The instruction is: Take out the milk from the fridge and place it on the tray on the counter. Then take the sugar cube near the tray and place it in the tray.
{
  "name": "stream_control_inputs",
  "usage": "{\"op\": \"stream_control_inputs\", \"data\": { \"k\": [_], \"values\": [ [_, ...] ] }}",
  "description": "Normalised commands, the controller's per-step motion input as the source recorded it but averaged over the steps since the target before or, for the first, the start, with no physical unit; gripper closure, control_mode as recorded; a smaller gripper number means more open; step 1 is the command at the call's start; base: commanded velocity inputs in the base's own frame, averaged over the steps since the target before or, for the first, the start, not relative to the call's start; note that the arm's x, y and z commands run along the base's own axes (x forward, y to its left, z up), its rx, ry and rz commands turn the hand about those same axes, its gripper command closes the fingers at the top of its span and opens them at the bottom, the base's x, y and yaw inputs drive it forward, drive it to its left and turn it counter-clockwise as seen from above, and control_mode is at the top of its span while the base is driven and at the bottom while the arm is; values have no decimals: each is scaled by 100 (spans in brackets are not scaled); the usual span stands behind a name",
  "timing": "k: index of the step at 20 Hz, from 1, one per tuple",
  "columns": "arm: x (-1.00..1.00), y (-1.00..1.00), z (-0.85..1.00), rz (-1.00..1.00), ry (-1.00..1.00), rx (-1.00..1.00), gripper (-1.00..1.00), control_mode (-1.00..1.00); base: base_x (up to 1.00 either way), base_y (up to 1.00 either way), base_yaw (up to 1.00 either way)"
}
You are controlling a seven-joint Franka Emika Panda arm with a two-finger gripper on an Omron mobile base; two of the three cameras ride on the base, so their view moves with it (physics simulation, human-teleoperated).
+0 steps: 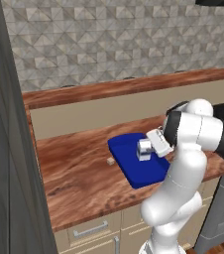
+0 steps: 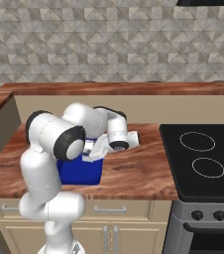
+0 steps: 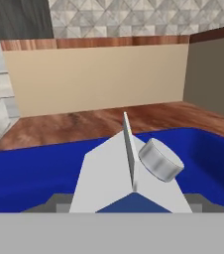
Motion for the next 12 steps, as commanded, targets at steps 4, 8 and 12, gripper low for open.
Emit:
{"op": "stream_control_inputs", "data": {
  "k": [4, 8, 12],
  "values": [
    [26, 0, -37, 0, 0, -1, 100, -100, 0, 0, 0],
    [21, 0, -39, 0, 0, -3, 100, -100, 0, 0, 0],
    [12, 0, -34, 0, 0, -2, 100, -100, 0, 0, 0]
  ]
}}
